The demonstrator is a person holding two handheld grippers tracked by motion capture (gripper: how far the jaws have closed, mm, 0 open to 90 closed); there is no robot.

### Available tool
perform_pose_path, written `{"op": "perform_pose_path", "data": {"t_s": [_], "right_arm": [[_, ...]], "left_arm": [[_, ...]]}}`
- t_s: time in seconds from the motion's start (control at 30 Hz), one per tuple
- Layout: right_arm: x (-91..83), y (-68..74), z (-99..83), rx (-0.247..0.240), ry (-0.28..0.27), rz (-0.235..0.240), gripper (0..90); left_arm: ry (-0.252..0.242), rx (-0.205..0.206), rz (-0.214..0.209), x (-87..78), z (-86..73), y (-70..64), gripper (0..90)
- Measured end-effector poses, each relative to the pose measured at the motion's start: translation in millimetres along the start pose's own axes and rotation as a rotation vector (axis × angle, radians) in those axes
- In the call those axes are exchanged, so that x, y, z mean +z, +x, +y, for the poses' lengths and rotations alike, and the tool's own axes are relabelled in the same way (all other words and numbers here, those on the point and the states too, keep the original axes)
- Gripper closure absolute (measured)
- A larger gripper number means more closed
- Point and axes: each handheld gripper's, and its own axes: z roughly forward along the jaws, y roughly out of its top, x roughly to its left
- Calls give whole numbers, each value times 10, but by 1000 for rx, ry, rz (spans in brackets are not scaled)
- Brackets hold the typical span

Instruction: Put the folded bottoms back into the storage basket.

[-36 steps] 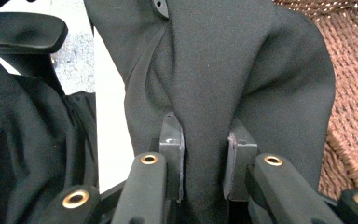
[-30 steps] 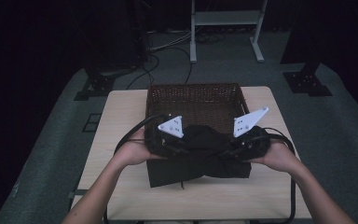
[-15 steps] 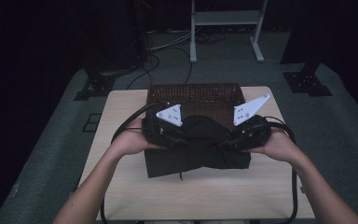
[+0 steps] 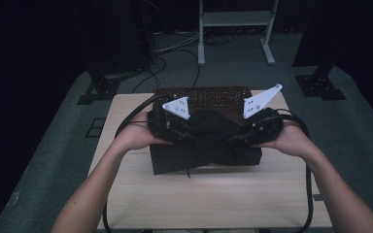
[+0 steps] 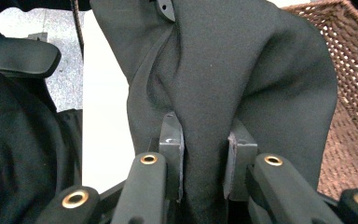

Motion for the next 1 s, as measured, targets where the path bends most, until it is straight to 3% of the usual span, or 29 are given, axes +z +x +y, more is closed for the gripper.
{"op": "perform_pose_path", "data": {"t_s": [0.27, 1.0], "right_arm": [[-66, -97, 95, -6, -5, -10, 723], [-218, -385, 339, -10, -14, -28, 724]], "left_arm": [[12, 10, -5, -50, 76, 149, 725], [31, 27, 32, -198, 291, 450, 725]]}}
